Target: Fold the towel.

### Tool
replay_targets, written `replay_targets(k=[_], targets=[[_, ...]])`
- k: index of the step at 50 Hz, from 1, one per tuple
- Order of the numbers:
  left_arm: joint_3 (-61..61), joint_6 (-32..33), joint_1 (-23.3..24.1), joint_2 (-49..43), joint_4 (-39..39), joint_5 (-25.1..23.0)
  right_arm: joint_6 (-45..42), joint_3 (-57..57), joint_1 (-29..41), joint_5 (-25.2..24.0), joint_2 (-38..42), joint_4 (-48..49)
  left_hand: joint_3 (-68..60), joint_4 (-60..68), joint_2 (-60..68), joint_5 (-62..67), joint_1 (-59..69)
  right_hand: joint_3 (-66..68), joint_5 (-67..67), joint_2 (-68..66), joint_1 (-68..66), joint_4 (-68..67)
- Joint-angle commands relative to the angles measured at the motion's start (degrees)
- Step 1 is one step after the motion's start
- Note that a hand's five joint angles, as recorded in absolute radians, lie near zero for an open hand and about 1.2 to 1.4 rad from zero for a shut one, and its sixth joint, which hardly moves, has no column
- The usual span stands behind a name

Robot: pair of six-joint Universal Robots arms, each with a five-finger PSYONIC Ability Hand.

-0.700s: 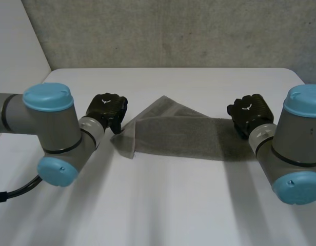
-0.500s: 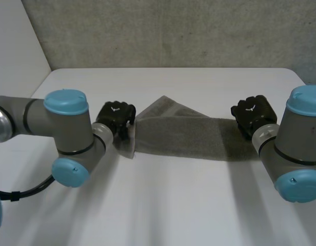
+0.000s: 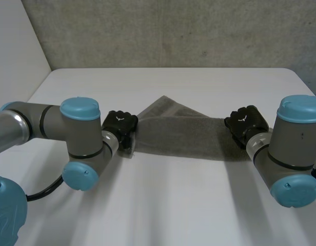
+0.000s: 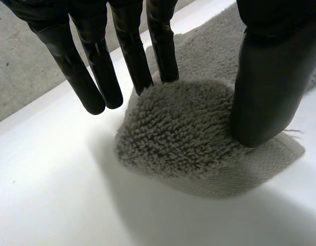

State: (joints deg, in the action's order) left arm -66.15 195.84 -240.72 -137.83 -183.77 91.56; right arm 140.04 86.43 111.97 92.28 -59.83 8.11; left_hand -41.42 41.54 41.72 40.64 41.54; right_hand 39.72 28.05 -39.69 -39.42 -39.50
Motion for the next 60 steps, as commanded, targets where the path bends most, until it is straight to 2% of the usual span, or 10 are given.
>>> replay_targets(k=[1,4,6,8,22,31,39,41,50,60], targets=[[0.0,1.0,0.0,-0.1,0.0,0.5,0.0,0.1,0.0,0.0,0.1,0.2,-5.8,5.7,5.5,-3.4,5.7,-1.7,0.0,1.7,1.4,1.5],[0.0,1.0,0.0,-0.1,0.0,0.5,0.0,0.1,0.0,0.0,0.3,0.2,-11.5,11.4,11.2,2.3,11.4,-1.7,0.0,1.7,1.4,1.5],[0.1,1.0,0.0,0.1,-0.2,0.5,-0.1,0.1,0.0,0.0,0.3,0.2,-34.9,34.8,34.6,25.7,34.8,-1.7,0.0,1.7,1.4,1.5],[0.0,0.9,0.0,0.4,-0.4,0.6,-0.1,0.1,0.0,0.0,0.3,0.2,-38.5,38.4,38.2,29.3,38.4,-1.7,0.0,1.7,1.4,1.5],[-10.2,-3.1,0.0,17.6,-0.9,0.0,-0.6,-2.0,-1.2,-0.4,-1.0,-2.1,-38.6,38.5,38.3,29.4,38.5,-2.0,-0.4,2.0,1.7,1.8],[-21.1,-2.0,-0.6,26.9,-0.5,-0.6,1.0,-8.7,-7.8,-6.1,-0.9,-13.9,-38.6,38.5,38.3,29.4,38.5,-15.2,-13.5,15.1,14.9,14.9],[-32.8,3.0,-4.3,36.3,-0.5,-7.6,7.8,-12.9,-9.9,-10.2,-0.6,-14.9,-38.6,38.5,38.3,29.4,38.5,-21.4,-19.7,21.4,21.1,21.2],[-36.9,5.9,-7.0,39.4,-0.4,-11.9,8.6,-14.0,-10.2,-11.5,-0.2,-15.1,-38.6,38.5,38.3,29.4,38.5,-21.4,-19.7,21.4,21.1,21.2],[-40.4,8.1,-9.3,41.1,-0.5,-15.0,9.8,-22.7,-9.9,-15.3,7.9,-25.5,-38.6,38.5,38.3,29.4,38.5,-21.4,-19.7,21.4,21.1,21.2],[-40.5,8.0,-9.3,41.0,-0.7,-15.3,9.9,-26.2,-9.6,-14.9,12.9,-26.4,-38.6,38.5,38.3,29.4,38.5,-19.4,-17.7,19.3,19.1,19.2]])
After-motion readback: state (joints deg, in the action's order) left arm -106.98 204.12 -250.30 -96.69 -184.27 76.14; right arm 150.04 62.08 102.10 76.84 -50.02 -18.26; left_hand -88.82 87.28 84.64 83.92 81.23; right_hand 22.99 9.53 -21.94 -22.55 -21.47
